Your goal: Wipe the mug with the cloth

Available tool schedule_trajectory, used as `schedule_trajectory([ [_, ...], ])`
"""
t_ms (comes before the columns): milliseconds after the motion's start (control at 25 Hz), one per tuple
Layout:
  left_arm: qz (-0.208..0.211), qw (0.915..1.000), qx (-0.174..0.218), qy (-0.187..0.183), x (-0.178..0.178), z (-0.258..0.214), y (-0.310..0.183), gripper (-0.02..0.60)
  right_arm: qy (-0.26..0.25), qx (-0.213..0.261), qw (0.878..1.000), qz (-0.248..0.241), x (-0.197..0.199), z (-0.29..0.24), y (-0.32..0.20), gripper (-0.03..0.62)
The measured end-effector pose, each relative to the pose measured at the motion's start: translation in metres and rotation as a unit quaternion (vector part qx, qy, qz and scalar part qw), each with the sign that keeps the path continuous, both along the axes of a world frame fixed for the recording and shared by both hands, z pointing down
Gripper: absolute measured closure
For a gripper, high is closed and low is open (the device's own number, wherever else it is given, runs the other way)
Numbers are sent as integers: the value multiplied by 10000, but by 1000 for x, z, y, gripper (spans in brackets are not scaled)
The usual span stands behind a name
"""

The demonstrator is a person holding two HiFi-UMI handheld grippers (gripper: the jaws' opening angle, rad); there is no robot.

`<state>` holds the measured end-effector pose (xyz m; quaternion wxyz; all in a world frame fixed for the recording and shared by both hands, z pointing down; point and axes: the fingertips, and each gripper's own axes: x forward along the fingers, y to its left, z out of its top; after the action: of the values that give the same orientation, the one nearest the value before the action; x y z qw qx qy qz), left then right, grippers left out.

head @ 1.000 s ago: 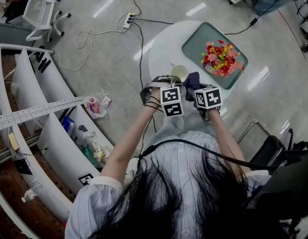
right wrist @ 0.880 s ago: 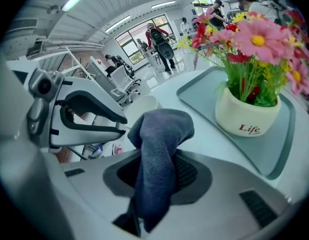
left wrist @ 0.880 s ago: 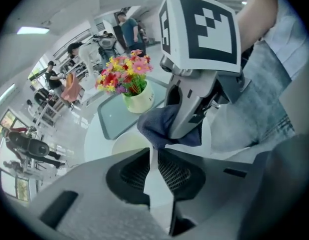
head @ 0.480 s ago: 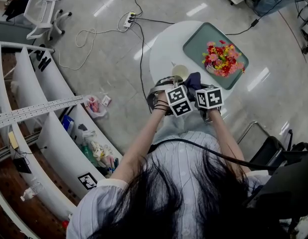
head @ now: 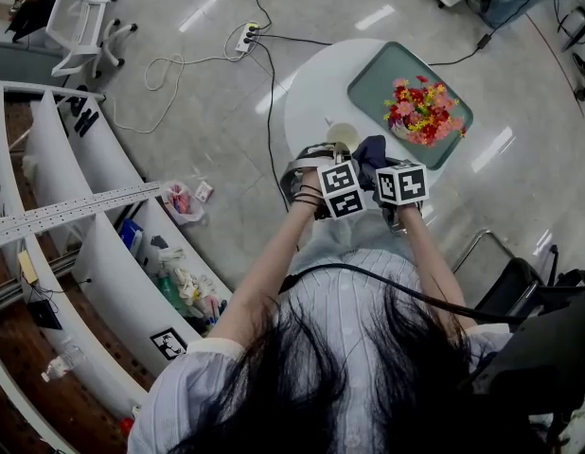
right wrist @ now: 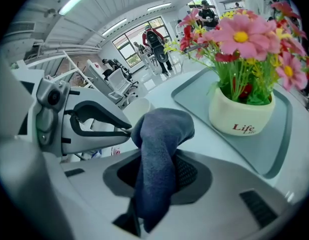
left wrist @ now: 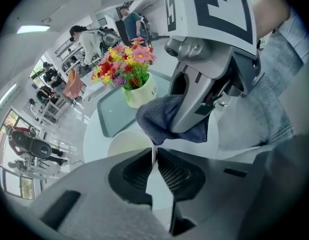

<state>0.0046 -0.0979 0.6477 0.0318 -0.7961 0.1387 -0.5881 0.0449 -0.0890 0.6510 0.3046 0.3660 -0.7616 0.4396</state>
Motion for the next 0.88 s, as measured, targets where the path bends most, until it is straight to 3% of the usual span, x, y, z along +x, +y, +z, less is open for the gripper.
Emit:
schedule_trajectory([
  [440, 976, 9952, -60, -59, -3, 0, 13, 548, 144, -46, 9999, 50, 8, 2, 2, 470],
  [600, 1449, 9894, -71, -85, -5, 0, 17, 548, 16, -9, 10000, -22, 3, 1, 1, 470],
  [880, 2324, 9721, 37, -320, -13, 1, 26, 548, 389, 221, 9974, -563, 6, -1, 0, 470],
])
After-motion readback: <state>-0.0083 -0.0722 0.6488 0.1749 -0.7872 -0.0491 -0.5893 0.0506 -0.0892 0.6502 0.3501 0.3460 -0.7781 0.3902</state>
